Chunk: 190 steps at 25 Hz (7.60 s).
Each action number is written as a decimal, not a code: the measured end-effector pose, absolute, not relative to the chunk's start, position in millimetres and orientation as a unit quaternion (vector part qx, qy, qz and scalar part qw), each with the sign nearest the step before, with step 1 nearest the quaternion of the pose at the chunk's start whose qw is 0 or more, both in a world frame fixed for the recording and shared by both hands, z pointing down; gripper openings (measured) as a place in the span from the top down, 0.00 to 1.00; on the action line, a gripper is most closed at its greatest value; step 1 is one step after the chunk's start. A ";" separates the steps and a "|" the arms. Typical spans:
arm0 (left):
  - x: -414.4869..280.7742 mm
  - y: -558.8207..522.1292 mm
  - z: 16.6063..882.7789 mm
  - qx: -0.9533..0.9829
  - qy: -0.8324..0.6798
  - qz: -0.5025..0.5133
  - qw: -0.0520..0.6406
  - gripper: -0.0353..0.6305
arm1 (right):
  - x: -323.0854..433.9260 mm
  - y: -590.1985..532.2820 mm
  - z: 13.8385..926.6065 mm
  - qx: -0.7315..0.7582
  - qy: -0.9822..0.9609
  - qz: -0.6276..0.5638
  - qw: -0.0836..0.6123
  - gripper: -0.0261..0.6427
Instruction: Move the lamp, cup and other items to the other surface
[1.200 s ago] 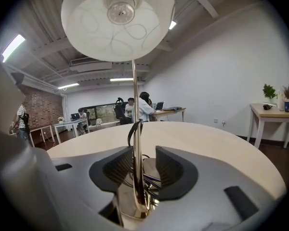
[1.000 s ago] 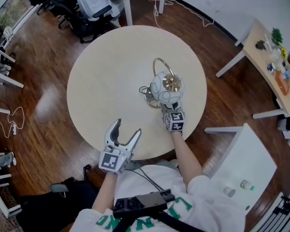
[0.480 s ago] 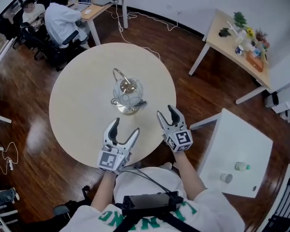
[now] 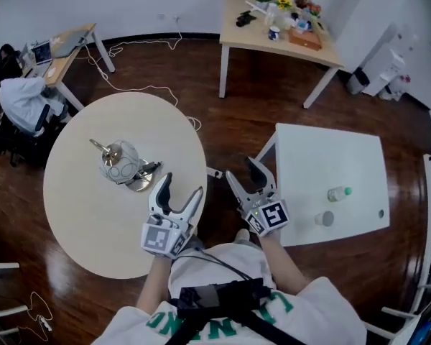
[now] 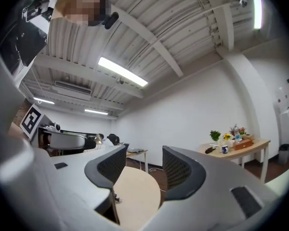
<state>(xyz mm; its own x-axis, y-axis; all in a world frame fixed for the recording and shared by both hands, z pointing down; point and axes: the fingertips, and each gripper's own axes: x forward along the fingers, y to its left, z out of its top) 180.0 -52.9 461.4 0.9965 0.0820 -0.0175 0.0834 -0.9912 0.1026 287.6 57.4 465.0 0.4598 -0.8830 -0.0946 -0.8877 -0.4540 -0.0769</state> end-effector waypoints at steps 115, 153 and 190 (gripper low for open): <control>-241.0 -258.7 492.3 0.890 -0.449 0.007 0.082 0.46 | -103.4 -385.9 597.1 -0.526 0.845 -0.066 -0.073 0.72; -48.1 -156.7 466.6 0.975 -0.217 0.008 0.048 0.47 | 78.6 -143.2 445.2 -0.690 0.724 0.010 0.003 0.61; 247.1 258.1 528.9 0.907 0.411 0.089 0.016 0.47 | 251.8 435.9 528.2 -0.979 0.172 -0.077 0.078 0.61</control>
